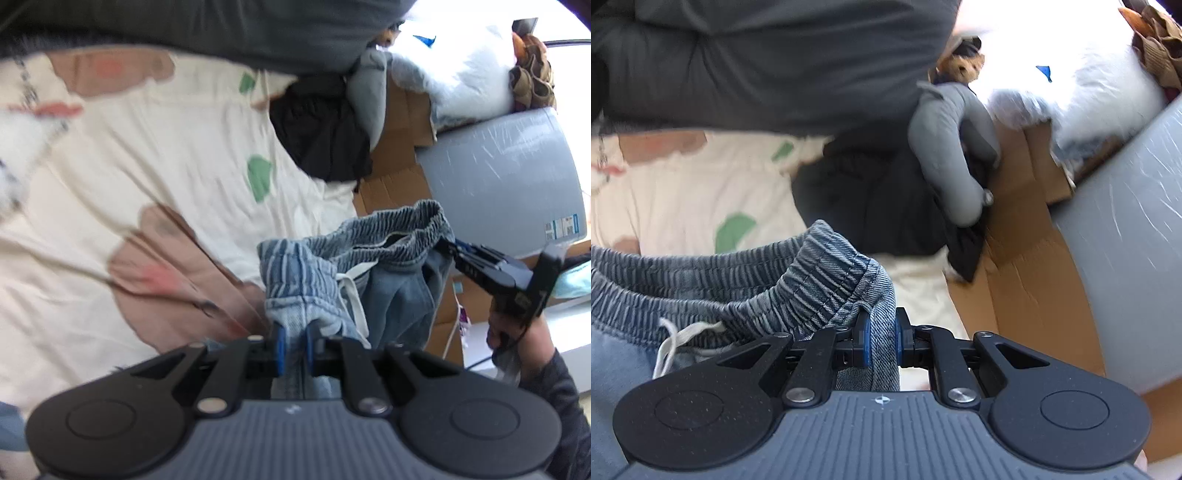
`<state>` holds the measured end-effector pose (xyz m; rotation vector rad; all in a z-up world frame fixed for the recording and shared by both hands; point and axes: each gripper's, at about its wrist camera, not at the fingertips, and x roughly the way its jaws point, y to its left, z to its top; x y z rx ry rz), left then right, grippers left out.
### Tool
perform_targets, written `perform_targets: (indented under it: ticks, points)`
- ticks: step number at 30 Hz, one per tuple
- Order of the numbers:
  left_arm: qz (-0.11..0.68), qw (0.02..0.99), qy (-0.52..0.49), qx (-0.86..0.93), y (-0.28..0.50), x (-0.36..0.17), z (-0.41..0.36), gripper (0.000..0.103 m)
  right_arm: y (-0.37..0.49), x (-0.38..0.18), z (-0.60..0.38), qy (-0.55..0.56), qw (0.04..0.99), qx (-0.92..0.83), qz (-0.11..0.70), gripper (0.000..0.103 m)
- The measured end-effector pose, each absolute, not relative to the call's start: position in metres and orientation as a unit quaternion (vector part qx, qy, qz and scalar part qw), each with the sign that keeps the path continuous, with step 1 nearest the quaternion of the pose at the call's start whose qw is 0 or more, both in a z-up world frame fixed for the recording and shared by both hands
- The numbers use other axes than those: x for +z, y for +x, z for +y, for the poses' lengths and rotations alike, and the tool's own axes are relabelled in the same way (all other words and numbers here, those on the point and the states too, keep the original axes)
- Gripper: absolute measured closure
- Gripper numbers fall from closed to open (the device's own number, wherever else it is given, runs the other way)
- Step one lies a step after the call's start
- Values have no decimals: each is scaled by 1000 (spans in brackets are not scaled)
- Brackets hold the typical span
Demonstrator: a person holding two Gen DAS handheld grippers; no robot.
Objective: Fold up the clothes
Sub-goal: 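Lift the waistband with both grippers toward the grey pillow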
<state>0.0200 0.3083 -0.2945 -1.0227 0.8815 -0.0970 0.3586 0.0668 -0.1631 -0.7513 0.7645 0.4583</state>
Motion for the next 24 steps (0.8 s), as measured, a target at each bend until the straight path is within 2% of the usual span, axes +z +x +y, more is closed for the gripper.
perform_targets:
  ticks: [11, 18, 24]
  points:
    - [376, 807, -454, 30, 18, -270, 366, 92, 435, -182, 138, -328, 820, 284, 373, 92]
    - [385, 815, -430, 56, 33, -294, 390, 92, 479, -222, 175, -327, 807, 288, 398, 92]
    - [371, 824, -423, 64, 35, -292, 407, 92, 494, -232, 200, -332, 808, 283, 395, 92]
